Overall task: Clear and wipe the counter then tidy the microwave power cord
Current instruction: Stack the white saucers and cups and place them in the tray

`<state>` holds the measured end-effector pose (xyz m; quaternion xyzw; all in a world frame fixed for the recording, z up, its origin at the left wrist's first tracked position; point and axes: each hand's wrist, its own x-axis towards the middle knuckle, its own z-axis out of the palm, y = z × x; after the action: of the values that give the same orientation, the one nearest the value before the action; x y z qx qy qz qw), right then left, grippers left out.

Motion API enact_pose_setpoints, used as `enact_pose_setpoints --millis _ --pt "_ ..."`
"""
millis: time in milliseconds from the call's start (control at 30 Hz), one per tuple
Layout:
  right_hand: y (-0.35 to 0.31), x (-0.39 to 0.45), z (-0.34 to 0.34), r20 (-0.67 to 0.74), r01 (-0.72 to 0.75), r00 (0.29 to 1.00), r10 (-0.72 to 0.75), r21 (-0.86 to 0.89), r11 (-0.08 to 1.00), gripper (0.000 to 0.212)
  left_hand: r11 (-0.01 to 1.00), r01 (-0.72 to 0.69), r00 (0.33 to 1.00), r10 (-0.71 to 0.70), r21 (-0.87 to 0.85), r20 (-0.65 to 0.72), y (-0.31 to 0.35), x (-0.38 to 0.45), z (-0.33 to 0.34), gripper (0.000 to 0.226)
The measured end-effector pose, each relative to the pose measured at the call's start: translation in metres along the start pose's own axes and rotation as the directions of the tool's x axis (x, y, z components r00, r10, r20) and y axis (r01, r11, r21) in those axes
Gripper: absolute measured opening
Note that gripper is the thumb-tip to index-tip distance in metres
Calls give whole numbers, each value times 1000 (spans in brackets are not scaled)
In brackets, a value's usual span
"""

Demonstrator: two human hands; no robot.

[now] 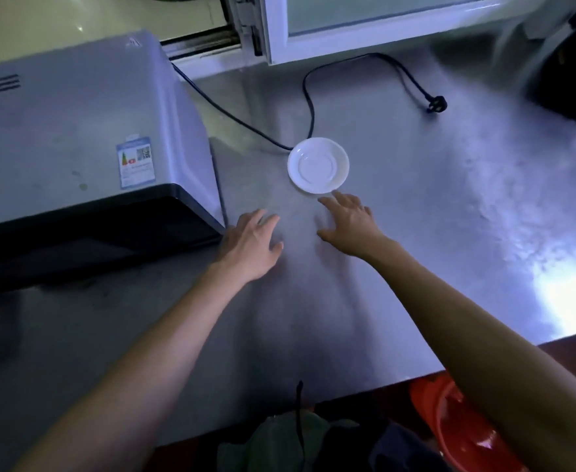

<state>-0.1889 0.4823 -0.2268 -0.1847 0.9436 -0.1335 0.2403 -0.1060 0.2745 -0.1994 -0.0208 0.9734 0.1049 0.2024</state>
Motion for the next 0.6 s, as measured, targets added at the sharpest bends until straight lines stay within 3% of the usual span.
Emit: enact_pose_setpoints --millis 233,600 --pt "11 86 -13 -24 87 996 -88 -49 995 77 995 93 996 -92 -37 23 18 41 -3 58" --pt "17 146 -19 12 163 986 -164 -200 966 110 979 199 978 -195 -45 79 26 53 -5 57"
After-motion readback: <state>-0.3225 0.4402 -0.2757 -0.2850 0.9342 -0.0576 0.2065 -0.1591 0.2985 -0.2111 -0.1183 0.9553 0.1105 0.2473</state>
